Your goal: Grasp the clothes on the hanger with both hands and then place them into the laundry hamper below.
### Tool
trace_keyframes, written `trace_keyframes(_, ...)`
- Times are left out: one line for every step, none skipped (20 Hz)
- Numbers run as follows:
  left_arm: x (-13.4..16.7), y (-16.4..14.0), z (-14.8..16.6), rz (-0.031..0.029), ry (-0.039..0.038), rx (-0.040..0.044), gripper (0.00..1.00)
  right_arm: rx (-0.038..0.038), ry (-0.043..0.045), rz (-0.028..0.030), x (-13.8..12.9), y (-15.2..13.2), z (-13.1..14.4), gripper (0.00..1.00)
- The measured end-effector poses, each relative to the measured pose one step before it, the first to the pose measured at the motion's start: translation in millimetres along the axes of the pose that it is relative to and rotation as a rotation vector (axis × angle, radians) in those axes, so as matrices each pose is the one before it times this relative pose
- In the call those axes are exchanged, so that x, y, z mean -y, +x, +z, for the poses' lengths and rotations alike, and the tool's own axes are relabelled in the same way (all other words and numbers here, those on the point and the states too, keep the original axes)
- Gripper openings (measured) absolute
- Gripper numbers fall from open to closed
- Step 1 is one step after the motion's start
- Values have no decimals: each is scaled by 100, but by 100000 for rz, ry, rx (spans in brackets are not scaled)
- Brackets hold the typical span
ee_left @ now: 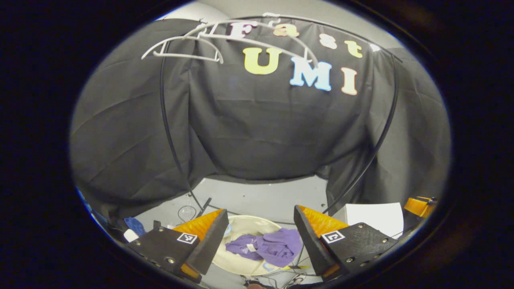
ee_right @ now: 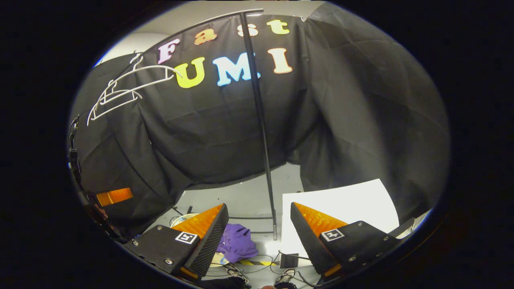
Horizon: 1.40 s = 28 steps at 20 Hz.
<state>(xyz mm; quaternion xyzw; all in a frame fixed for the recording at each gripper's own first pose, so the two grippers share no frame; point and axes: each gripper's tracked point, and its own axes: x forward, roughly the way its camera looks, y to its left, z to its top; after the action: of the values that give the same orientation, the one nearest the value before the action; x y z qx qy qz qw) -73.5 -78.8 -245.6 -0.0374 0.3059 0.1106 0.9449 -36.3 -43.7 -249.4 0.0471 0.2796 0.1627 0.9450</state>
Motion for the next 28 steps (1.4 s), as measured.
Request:
trace_keyframes(888, -1105, 1101, 453, 292, 2971, 90, 1933, -757, 1030, 577, -551, 600, 96)
trace_keyframes(1037, -1163, 1130, 412, -193, 2879, 90, 2064, -714, 1057, 640, -704, 651, 96)
trace_keyframes(942, -871, 1069, -100, -542, 3024, 90, 2376, -747, 720, 953, -1073, 590, 96)
trace_keyframes(982, -1011, 1184, -142, -827, 2788, 90, 1833, -568, 158, 708, -450, 732, 96)
trace_keyframes(866, -813, 1452, -232, -1847, 2328, 100, 2069, -388, 10, 596, -356, 949, 96)
trace_keyframes(914, -1003, 1396, -527, -2617, 2765, 100, 2568, -45, 34, 493, -445, 1266, 96)
trace_keyframes(784, -879, 1665, -987, -2600, 3652, 100, 2784, 450, -54, 301, -397, 1319, 92)
trace_keyframes(402, -684, 1707, -782, -1314, 3809, 100, 2951, 843, -480, 210, -222, 1598, 96)
trace_keyframes(241, -432, 2155, -365, 264, 4221, 100, 3060, 1152, -690, 258, -188, 1595, 92)
trace_keyframes(162, -568, 2373, -436, 1118, 4758, 100, 4227, 892, -439, 15, -220, 2033, 96)
trace_keyframes(44, -322, 2587, -575, 1371, 5211, 100, 4771, 139, -852, -67, -252, 2010, 92)
trace_keyframes(-110, -484, 2477, -572, 1125, 4910, 100, 4711, -273, -1425, 22, 57, 2068, 95)
trace_keyframes(-207, -429, 2791, -633, 331, 4576, 99, 4394, -128, -1231, -149, -92, 1783, 95)
trace_keyframes(-285, -623, 2195, -1119, 443, 4410, 99, 4664, -148, -1219, -166, -26, 2013, 95)
trace_keyframes(-273, -674, 1272, -775, 1153, 3972, 99, 5478, -554, -1251, -85, -175, 2033, 95)
trace_keyframes(-572, -830, 1552, -855, 1558, 4405, 99, 5080, -714, -1307, -188, -36, 1914, 91)
trace_keyframes(-516, -290, 1449, -1022, 1095, 3308, 99, 3753, -665, -1485, -123, -70, 1377, 91)
trace_keyframes(-559, -19, 1280, -1309, 65, 2624, 99, 2360, -994, -886, -274, -122, 1097, 95)
trace_keyframes(-348, 277, 555, -1222, -618, 619, 99, 1177, -618, -1270, -290, -291, 676, 91)
trace_keyframes(-800, 388, 269, -311, -115, 561, 99, 1528, -549, -1123, -94, -182, 626, 95)
trace_keyframes(-915, 114, 165, 587, 787, 628, 99, 1099, -446, -949, -83, -287, 511, 91)
trace_keyframes(-1134, 248, 104, 1258, 953, 1146, 99, 564, -373, -1376, -78, -182, 82, 91)
trace_keyframes(-852, 121, -221, 717, -215, 396, 99, -520, -417, -1457, 46, -280, -274, 91)
trace_keyframes(-270, -113, -542, -411, -1339, -29, 99, -760, -155, -1089, -188, -229, -461, 95)
trace_keyframes(-382, -98, -518, -599, -1719, -451, 99, -497, -111, -732, -249, -304, -421, 95)
trace_keyframes(-749, -435, -689, -14, -1213, -98, 99, -794, -75, -593, -227, -328, -434, 95)
trace_keyframes(-842, -123, -354, -63, -387, 383, 99, -251, -307, -529, -261, -175, -367, 95)
trace_keyframes(-789, -241, -329, 36, 203, 135, 99, -306, -499, -966, -37, -312, -260, 95)
